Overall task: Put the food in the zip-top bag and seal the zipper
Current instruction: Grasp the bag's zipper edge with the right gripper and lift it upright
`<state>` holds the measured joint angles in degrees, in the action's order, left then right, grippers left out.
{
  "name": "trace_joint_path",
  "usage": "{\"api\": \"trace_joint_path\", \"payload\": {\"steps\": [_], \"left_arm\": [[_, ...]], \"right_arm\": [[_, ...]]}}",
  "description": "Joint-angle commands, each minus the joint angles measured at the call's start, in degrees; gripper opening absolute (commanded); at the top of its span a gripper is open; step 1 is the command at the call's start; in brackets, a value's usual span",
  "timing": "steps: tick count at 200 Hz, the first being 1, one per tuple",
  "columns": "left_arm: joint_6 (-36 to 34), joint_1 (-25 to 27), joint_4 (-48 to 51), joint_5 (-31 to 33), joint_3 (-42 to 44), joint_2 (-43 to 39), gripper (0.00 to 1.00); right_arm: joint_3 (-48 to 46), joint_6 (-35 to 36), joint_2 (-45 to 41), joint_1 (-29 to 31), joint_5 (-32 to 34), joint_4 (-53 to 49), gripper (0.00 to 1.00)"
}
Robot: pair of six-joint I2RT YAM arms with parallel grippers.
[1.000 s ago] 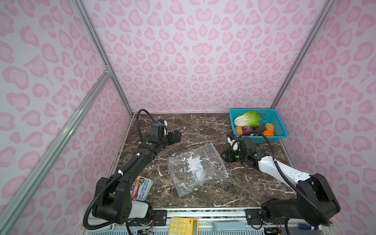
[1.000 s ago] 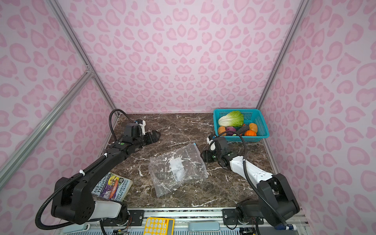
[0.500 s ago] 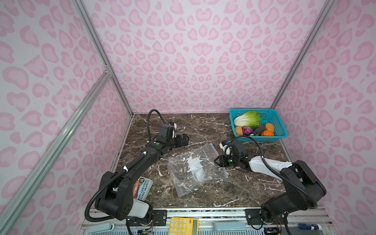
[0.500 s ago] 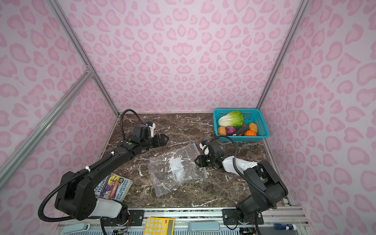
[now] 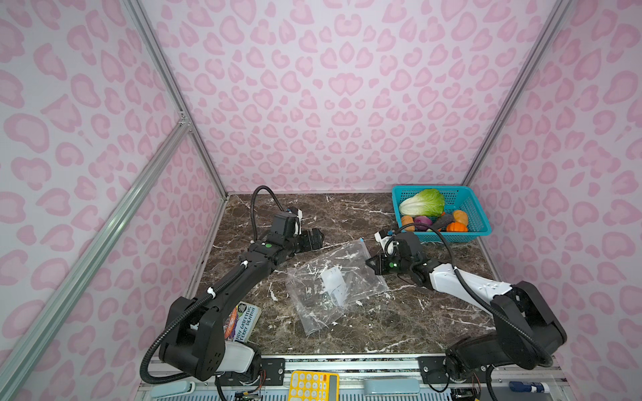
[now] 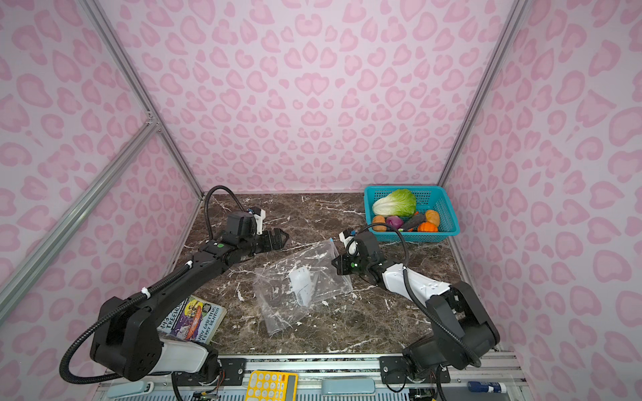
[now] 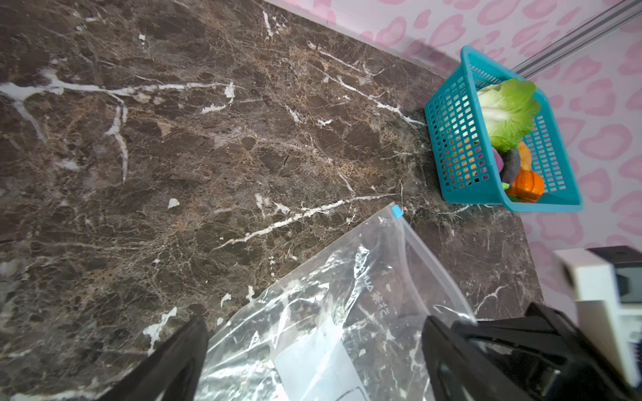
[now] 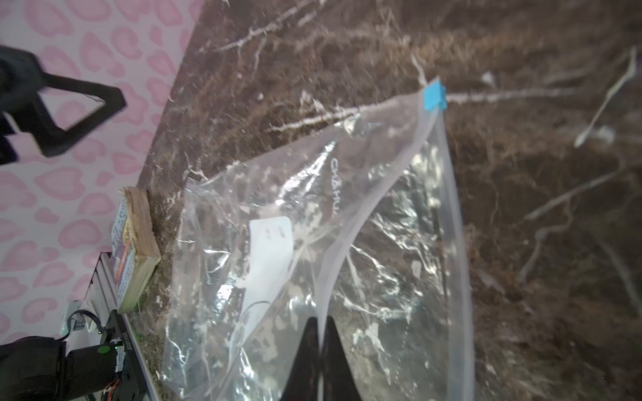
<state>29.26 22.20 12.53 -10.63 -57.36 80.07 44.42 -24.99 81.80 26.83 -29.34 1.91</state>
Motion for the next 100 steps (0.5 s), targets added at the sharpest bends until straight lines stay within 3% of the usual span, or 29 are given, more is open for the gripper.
{"api": "trace_joint_path", "payload": {"steps": [1,38,65,100], "left_arm": [[-0.3,0.0,0.6,0.2,-0.8,-1.5,0.97],[0.0,0.0,0.6,-1.2,-0.8,-3.7,0.97],[0.2,0.0,0.1,-2.4,-0.5,-5.3,0.97],[1.0,0.0,-1.2,-4.7,0.1,-6.7,0.97]], "right_arm": [[5.6,4.3,-4.3,0.1,5.1,-9.0,0.00],[18.9,13.1,-13.2,0.7,22.9,-24.8,0.00],[23.0,19.9,-17.1,5.6,34.7,-25.4,0.00],[22.5,22.6,-14.3,10.2,34.9,-23.1,0.00]]}}
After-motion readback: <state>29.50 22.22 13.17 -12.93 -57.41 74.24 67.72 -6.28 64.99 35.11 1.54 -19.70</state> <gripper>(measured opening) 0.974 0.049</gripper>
